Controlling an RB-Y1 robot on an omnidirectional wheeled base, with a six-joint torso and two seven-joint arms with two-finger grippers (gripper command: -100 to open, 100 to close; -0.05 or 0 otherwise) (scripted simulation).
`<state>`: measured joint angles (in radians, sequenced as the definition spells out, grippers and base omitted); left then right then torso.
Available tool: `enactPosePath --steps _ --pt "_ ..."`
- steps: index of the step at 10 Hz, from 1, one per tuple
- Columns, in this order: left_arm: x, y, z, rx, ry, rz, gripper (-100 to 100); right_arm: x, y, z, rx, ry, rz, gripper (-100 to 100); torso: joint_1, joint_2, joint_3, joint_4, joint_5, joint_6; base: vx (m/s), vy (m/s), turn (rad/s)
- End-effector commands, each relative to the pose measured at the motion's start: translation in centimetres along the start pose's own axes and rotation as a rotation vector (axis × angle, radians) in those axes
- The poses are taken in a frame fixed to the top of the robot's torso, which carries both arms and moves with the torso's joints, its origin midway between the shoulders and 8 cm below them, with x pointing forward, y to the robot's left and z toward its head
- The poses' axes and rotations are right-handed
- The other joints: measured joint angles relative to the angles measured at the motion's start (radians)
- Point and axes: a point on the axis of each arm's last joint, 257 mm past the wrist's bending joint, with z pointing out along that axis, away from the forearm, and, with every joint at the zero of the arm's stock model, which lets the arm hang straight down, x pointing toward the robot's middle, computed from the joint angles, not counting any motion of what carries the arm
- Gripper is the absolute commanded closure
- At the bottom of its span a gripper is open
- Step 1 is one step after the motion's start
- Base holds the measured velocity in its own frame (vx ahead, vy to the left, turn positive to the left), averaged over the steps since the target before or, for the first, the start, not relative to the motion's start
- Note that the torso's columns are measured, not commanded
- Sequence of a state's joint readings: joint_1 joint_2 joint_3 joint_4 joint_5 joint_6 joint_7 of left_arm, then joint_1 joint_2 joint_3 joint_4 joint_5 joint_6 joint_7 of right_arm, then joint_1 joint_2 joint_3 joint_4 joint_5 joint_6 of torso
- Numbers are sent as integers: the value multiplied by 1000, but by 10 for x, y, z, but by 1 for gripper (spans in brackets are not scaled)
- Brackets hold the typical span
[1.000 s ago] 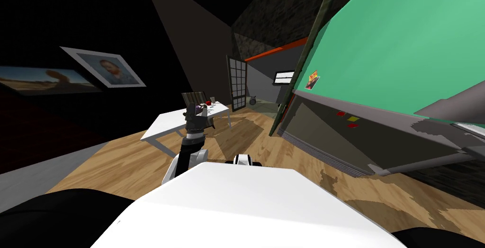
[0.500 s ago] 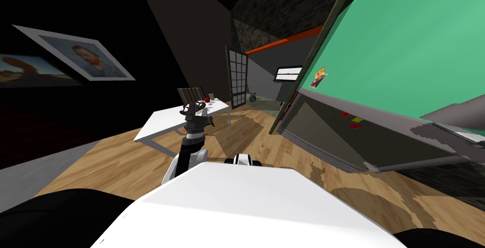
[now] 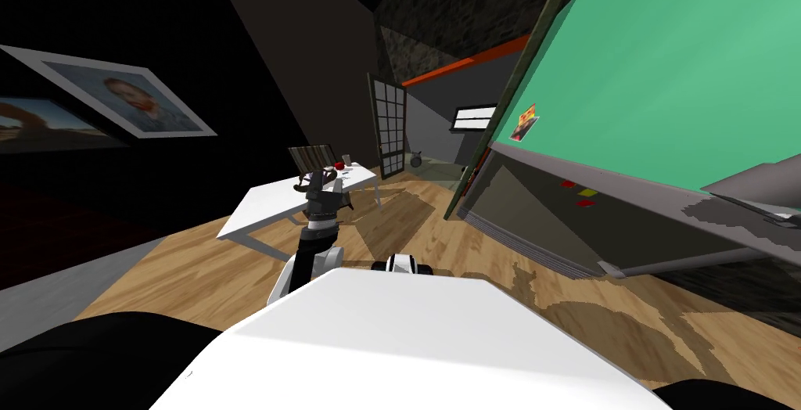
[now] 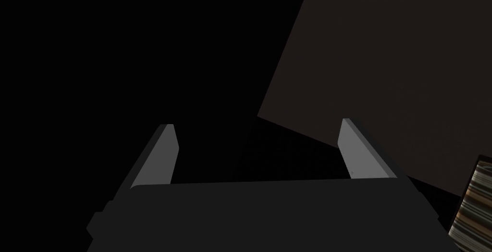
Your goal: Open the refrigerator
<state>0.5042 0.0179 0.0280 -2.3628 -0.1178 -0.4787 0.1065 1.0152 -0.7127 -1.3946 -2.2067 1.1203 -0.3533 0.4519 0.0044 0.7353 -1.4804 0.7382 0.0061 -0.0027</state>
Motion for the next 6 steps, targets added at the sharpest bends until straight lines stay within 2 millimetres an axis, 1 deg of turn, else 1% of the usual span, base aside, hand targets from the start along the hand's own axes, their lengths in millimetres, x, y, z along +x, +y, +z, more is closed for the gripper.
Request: enactPosePath --steps 1,6 --pt "0 0 0 0 0 0 0 0 0 0 -1 1 4 0 1 0 1 0 -1 1 -6 -1 -7" --pt "0 0 0 0 0 0 0 1 4 0 -12 1 7 0 -3 3 4 0 -5 2 0 0 0"
